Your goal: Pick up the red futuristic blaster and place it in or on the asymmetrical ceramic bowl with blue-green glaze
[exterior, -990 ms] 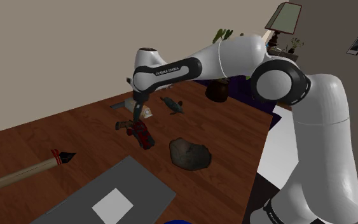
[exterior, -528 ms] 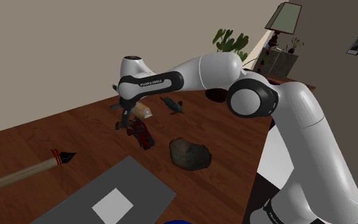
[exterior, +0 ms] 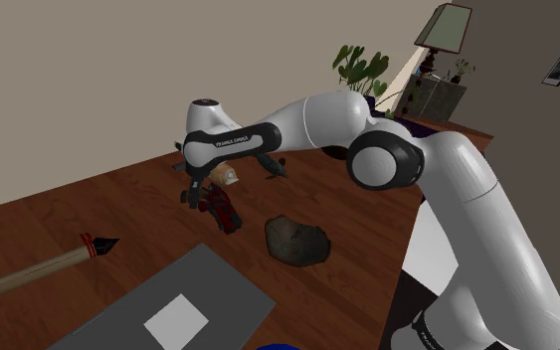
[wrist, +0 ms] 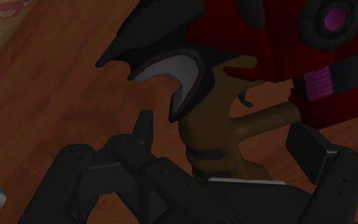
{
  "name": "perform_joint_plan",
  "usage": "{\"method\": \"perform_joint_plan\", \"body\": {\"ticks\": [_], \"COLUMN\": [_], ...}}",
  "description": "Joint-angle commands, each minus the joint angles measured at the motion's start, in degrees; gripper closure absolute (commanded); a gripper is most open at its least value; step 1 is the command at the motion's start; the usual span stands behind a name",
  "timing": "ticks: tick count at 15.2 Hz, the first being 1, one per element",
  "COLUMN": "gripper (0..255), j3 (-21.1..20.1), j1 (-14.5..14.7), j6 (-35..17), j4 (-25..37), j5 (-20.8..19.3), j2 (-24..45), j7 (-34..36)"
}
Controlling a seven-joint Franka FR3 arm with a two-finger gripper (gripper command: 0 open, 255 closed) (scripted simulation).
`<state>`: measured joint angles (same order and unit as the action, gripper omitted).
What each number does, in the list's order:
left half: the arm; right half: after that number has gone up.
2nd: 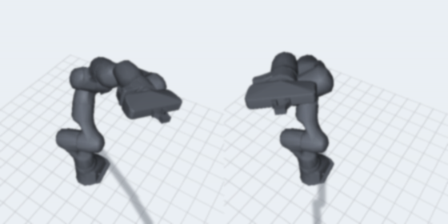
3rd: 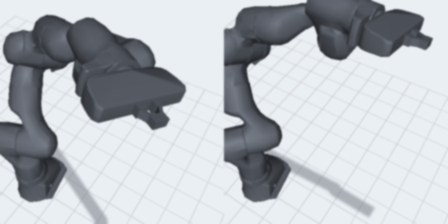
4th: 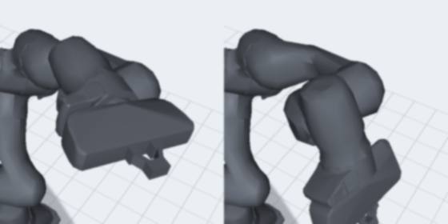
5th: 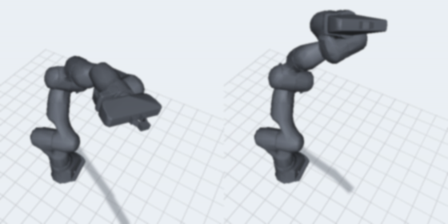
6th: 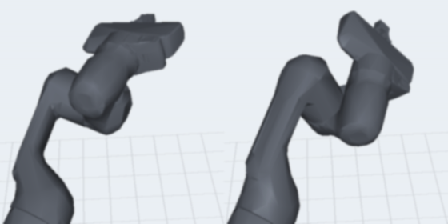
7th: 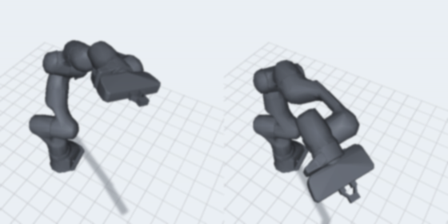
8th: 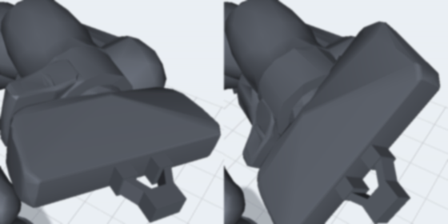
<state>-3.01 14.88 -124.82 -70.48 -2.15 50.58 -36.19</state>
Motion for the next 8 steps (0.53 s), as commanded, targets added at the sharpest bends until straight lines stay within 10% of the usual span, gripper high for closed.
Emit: {"method": "perform_joint_plan", "body": {"ticks": [1, 5, 6, 8], "gripper": [0, 0, 255, 255], "j3": [0.0, 0.0, 0.0, 0.0], "j1": [0.0, 0.0, 0.0, 0.0], "j6": [-0.1, -0.1, -0.1, -0.1], "j4": [0.0, 0.0, 0.0, 0.0], "j5": [0.0, 0.0, 0.0, 0.0], "j2": [0.1, 0.1, 0.1, 0.1], "j7": [0.0, 0.0, 0.0, 0.0]}}
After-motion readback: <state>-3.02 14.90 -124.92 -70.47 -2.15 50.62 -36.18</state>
